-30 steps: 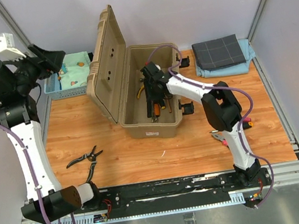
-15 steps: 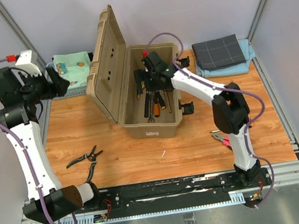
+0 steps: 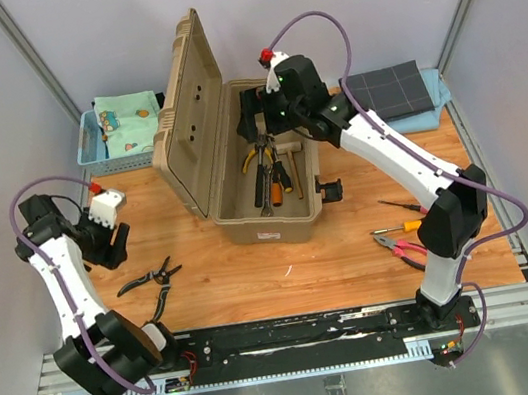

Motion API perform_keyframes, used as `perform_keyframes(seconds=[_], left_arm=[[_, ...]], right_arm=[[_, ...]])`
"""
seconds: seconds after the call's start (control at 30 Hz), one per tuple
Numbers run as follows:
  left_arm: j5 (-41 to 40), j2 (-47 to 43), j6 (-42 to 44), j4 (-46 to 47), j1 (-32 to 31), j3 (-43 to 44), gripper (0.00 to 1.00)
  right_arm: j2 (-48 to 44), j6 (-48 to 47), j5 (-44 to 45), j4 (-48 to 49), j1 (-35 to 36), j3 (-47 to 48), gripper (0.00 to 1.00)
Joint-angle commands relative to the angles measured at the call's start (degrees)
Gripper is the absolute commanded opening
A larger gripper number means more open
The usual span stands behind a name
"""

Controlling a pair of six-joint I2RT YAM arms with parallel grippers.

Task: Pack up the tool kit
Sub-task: Place the wrench in the toolbox, then pick up the pliers at the center of the board.

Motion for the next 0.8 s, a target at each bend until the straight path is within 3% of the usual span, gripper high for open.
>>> perform_keyframes(seconds=[0.0,0.23,0.47,0.77], left_arm=[[1.71,1.92,14.51,-1.14,2.96,-4.96,0.64],[3.05,6.89,18.01,4.61,4.42,-12.14,0.6],[-1.17,7.68,20.33,15.31,4.42,-20.93,0.61],[-5.39,14.0,24.29,18.21,4.33,-21.32,0.54]], right_arm=[[-1.55,-2.25,-1.17,-2.67,-0.51,-2.43,0.99],[-2.51,-3.09,-0.57,-5.52,-0.48,-2.22,0.99],[-1.55,-3.11,-0.25,-6.99,-0.48,0.28,0.99],[-1.14,-2.85,-0.24,-7.45,-0.53,1.44,0.99]])
